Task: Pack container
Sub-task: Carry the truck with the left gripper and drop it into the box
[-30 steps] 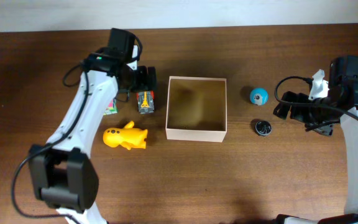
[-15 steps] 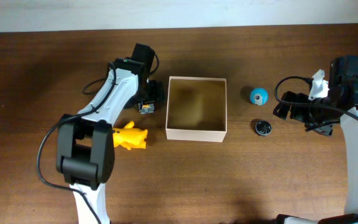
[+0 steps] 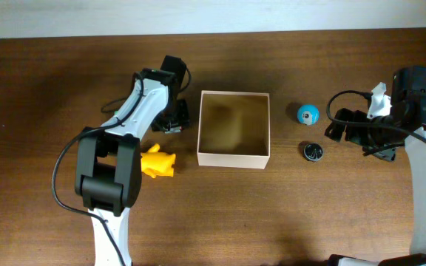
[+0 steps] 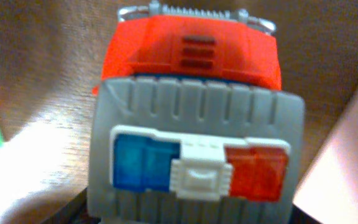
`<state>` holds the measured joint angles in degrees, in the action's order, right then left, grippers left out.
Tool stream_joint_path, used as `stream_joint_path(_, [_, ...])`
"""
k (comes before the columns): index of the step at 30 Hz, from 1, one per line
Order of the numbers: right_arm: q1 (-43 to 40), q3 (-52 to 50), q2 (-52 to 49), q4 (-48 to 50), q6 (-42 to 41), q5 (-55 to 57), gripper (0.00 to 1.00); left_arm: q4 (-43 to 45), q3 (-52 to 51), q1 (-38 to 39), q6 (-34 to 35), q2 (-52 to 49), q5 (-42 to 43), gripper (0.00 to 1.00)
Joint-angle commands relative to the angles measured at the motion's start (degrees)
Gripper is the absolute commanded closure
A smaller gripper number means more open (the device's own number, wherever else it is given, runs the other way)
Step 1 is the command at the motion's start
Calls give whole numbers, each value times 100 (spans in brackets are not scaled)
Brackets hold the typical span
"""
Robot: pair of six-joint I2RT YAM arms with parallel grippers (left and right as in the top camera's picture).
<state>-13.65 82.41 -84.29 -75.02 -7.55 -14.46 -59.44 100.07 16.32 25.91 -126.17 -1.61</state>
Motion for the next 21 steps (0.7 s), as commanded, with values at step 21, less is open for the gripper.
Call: stream_joint_path(21, [-24, 111, -11, -26, -42, -35, 1, -2151, 2706, 1873, -393, 1329, -693, 64])
